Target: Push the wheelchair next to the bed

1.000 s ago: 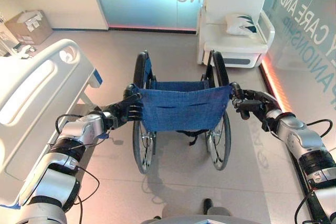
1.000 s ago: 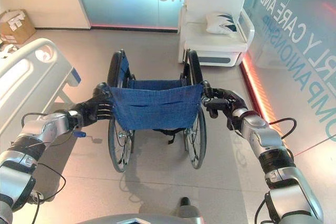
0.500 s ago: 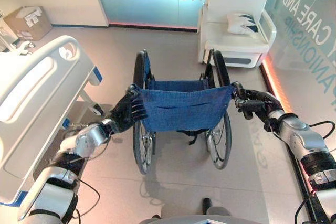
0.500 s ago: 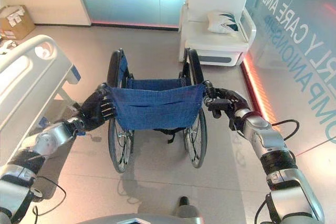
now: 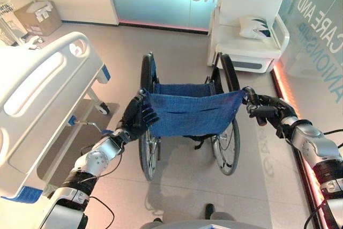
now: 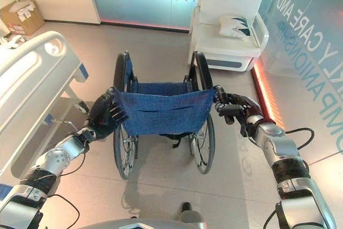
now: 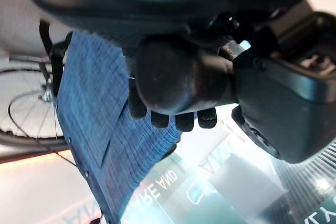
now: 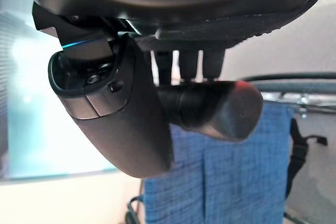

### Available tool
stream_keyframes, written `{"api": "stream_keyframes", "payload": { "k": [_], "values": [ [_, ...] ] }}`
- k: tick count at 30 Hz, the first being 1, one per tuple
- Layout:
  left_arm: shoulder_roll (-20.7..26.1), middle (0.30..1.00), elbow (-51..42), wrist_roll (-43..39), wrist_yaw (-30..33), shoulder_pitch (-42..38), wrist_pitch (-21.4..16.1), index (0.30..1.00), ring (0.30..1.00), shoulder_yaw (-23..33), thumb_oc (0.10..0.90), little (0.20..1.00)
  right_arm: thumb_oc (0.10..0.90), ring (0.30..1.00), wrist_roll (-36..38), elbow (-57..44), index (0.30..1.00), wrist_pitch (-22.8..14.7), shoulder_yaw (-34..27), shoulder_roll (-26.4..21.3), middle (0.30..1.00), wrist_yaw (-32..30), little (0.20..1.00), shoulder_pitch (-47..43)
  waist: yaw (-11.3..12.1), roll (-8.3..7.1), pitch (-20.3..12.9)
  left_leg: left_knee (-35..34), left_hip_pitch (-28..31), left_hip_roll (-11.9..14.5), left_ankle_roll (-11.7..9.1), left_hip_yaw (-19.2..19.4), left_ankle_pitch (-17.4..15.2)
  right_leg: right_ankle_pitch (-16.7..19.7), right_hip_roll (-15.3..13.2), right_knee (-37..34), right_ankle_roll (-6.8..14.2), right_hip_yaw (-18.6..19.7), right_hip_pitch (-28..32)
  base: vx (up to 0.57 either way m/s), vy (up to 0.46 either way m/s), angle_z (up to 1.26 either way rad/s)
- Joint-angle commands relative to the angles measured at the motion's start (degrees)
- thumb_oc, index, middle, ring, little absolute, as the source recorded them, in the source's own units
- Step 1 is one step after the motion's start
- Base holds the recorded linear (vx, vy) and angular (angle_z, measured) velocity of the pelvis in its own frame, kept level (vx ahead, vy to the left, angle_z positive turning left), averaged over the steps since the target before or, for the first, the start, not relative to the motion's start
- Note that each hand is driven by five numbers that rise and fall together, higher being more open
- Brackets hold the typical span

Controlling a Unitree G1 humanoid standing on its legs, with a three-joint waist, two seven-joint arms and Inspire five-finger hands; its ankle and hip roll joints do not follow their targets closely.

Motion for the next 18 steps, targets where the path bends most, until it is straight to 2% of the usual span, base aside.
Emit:
{"api": "stream_keyframes", "payload": {
  "k": [1,8,13,18],
  "values": [
    [-7.2,0.300,-9.2,5.8,-0.4,-18.2,-9.7,0.300,0.300,0.1,0.400,0.300,0.400,0.300,3.1,-12.3,0.300,-5.4,9.7,8.7,0.300,14.5,0.300,-6.2,-0.3,1.47,-1.7,4.4,-3.1,-6.3,4.0,-0.9,-4.2,-7.2,1.0,10.7,0.1,-2.4,-1.4,0.00,0.078,0.02],
    [-3.7,0.300,-6.1,21.3,-1.8,-20.2,-7.0,0.300,0.300,-2.5,0.400,0.300,0.400,0.300,2.2,-11.3,0.300,-5.6,10.3,8.6,0.300,14.7,0.300,-7.2,-0.4,2.08,-1.1,6.2,-3.7,-6.7,4.5,-0.9,-4.5,-7.2,-0.1,13.6,0.9,-1.4,-2.9,0.00,0.073,0.02],
    [1.7,0.300,-1.7,34.7,-2.1,-23.9,-2.4,0.300,0.300,-6.6,0.400,0.300,0.400,0.300,2.7,-10.4,0.300,-5.1,11.1,7.2,0.300,14.3,0.300,-8.9,-0.5,2.76,-1.0,6.3,-3.7,-7.1,4.7,-0.8,-4.3,-5.9,-0.9,14.6,1.3,-0.9,-3.3,0.00,0.069,0.03],
    [5.2,0.300,3.4,40.1,-1.9,-27.3,1.4,0.300,0.300,-9.8,0.400,0.300,0.400,0.300,3.0,-9.0,0.300,-5.0,11.7,5.9,0.300,13.9,0.300,-10.7,-0.7,3.48,-0.8,6.2,-3.7,-7.6,5.0,-1.3,-4.4,-3.4,-2.0,17.4,1.2,0.1,-4.4,-0.01,0.083,0.01]
  ]
}}
